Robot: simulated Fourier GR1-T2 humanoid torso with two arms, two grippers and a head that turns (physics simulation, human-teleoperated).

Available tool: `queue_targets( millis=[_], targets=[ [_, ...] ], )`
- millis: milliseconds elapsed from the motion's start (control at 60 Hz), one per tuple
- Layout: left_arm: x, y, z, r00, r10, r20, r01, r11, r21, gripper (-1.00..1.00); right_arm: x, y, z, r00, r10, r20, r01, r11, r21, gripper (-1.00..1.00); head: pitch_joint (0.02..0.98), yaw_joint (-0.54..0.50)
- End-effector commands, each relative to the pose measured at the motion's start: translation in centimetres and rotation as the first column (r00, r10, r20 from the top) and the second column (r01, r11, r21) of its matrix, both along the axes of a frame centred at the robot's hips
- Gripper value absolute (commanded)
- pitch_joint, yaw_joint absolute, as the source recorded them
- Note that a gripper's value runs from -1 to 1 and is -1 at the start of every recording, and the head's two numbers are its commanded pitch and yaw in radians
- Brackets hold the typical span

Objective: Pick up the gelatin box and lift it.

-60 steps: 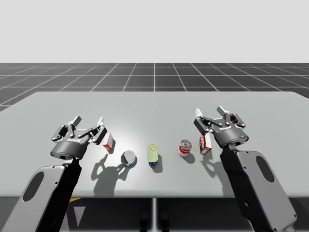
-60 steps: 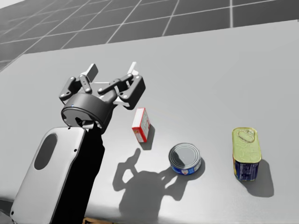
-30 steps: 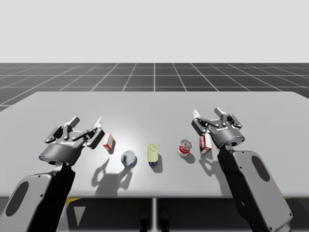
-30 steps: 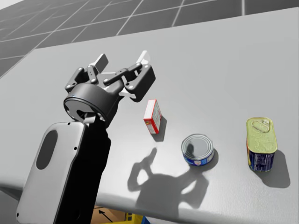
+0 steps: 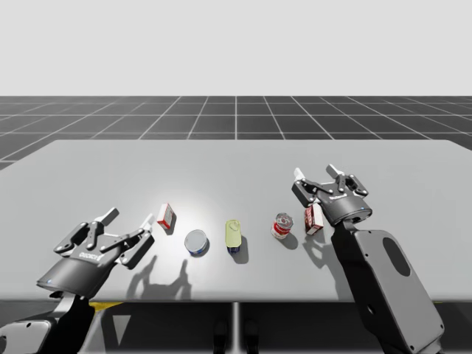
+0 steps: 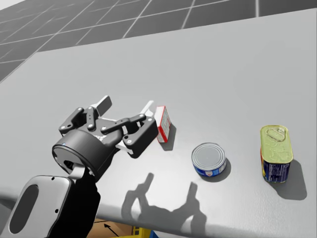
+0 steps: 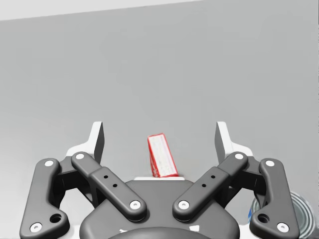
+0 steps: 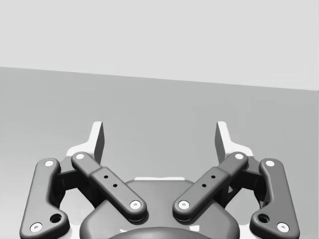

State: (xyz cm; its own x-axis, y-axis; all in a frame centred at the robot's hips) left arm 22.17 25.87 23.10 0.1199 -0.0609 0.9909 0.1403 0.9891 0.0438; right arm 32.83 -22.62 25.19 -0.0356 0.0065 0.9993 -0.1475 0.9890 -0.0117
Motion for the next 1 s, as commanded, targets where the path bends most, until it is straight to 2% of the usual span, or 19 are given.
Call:
queue_targets(
  millis=[17,200,300,350,550,700,733,817,900,933,983,1000],
  targets=[
    [-1.3,-0.2,-3.1,0.996,-0.014,-0.084,0.013,1.000,-0.010,-1.00,0.0,0.0,0.0,1.000,-0.002,-0.001,0.002,1.000,0.003,-1.00,0.805,0.40],
    [-0.6,-0.8,-5.7,0.990,-0.016,-0.144,0.011,0.999,-0.031,-1.00,0.0,-0.1,0.0,1.000,0.001,-0.004,0.000,1.000,0.009,-1.00,0.800,0.40],
    [0.4,-1.0,-6.6,0.990,0.001,-0.143,-0.004,1.000,-0.017,-1.00,0.0,-0.1,0.0,1.000,0.001,-0.003,-0.001,1.000,0.005,-1.00,0.802,0.39],
    [1.1,-1.0,-6.9,0.989,0.012,-0.144,-0.015,1.000,-0.021,-1.00,0.0,-0.1,0.0,1.000,0.001,-0.003,-0.001,1.000,0.004,-1.00,0.804,0.39],
    [3.7,-1.1,-7.8,0.984,0.038,-0.177,-0.049,0.997,-0.060,-1.00,0.1,-0.2,0.0,1.000,-0.004,0.003,0.004,1.000,-0.006,-1.00,0.802,0.38],
    [5.4,-1.4,-8.4,0.981,0.054,-0.186,-0.065,0.997,-0.049,-1.00,0.1,-0.2,0.0,1.000,-0.007,0.004,0.007,1.000,-0.007,-1.00,0.800,0.38],
    [5.9,-1.6,-8.6,0.978,0.059,-0.198,-0.073,0.995,-0.062,-1.00,0.1,-0.2,0.0,1.000,-0.008,0.005,0.008,1.000,-0.007,-1.00,0.799,0.38],
    [6.6,-1.8,-9.0,0.978,0.074,-0.194,-0.085,0.995,-0.049,-1.00,0.0,-0.3,0.1,1.000,-0.014,0.012,0.014,1.000,-0.011,-1.00,0.799,0.39],
    [6.8,-1.9,-9.0,0.979,0.079,-0.190,-0.090,0.995,-0.047,-1.00,0.0,-0.3,0.1,1.000,-0.023,0.021,0.023,1.000,-0.013,-1.00,0.797,0.39],
    [6.9,-2.0,-9.1,0.979,0.084,-0.185,-0.091,0.995,-0.029,-1.00,0.0,-0.3,0.1,0.999,-0.023,0.022,0.024,1.000,-0.012,-1.00,0.794,0.39],
    [6.9,-2.0,-9.2,0.979,0.084,-0.188,-0.091,0.995,-0.029,-1.00,0.0,-0.3,0.1,0.999,-0.024,0.023,0.025,1.000,-0.012,-1.00,0.793,0.39],
    [6.9,-1.9,-9.2,0.978,0.087,-0.188,-0.094,0.995,-0.027,-0.95,0.0,-0.3,0.1,0.999,-0.024,0.022,0.024,1.000,-0.013,-1.00,0.791,0.39]
  ],
)
